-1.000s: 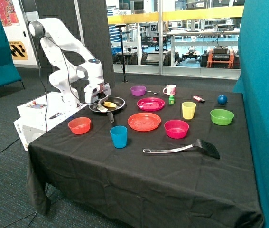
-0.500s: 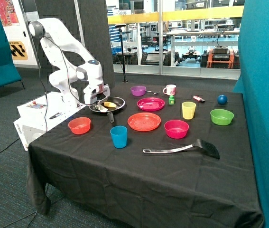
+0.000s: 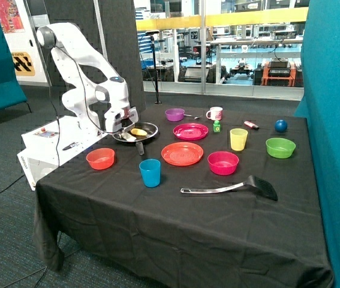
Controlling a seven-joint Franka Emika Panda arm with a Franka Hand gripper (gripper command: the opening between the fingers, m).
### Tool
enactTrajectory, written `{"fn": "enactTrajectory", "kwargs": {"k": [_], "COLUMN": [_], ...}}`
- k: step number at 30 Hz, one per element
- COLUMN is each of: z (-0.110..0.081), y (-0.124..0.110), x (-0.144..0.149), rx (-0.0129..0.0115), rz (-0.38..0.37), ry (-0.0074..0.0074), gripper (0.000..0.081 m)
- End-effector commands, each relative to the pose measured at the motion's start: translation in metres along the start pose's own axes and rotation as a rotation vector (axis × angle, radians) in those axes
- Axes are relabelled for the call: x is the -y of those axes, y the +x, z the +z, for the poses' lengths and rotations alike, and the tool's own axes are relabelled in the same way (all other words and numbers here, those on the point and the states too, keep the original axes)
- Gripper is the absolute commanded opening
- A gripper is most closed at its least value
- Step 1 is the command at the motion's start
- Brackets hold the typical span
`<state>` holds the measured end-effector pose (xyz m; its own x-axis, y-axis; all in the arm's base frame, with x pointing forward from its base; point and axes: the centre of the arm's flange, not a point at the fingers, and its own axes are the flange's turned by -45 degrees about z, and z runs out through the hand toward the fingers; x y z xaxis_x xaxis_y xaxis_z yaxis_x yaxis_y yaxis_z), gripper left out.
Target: Serve the vegetables in different plates
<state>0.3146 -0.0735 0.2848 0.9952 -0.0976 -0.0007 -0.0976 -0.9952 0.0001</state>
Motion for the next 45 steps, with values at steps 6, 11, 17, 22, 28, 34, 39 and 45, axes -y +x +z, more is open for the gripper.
{"fn": "enactTrajectory", "kwargs": {"k": [6,11,17,22,28,34,39,45], "z": [0.004,0.002,0.000,0.001,0.006,0.009,0.008,0.009], "y": [-0.002,0.003,0.007,0.008,0.004,0.007,0.010,0.008], "x": [0.002,0.002,0.003,0.005,0.007,0.011,0.014,0.015], "rx": [-0.0007,-0.0007,-0.0007,-0.0007,-0.0007,-0.0007,-0.0007,-0.0007], "rz": [-0.011,-0.014,-0.017,-0.020,-0.022,-0.030,-0.036,-0.028], "ry": [0.0001,0.0001,0.0001,0.0001,0.0001,0.0001,0.0001,0.0001], "gripper": [0.0530,0.0528,0.0524,0.0520,0.0520,0.0519,0.0478,0.0050]}}
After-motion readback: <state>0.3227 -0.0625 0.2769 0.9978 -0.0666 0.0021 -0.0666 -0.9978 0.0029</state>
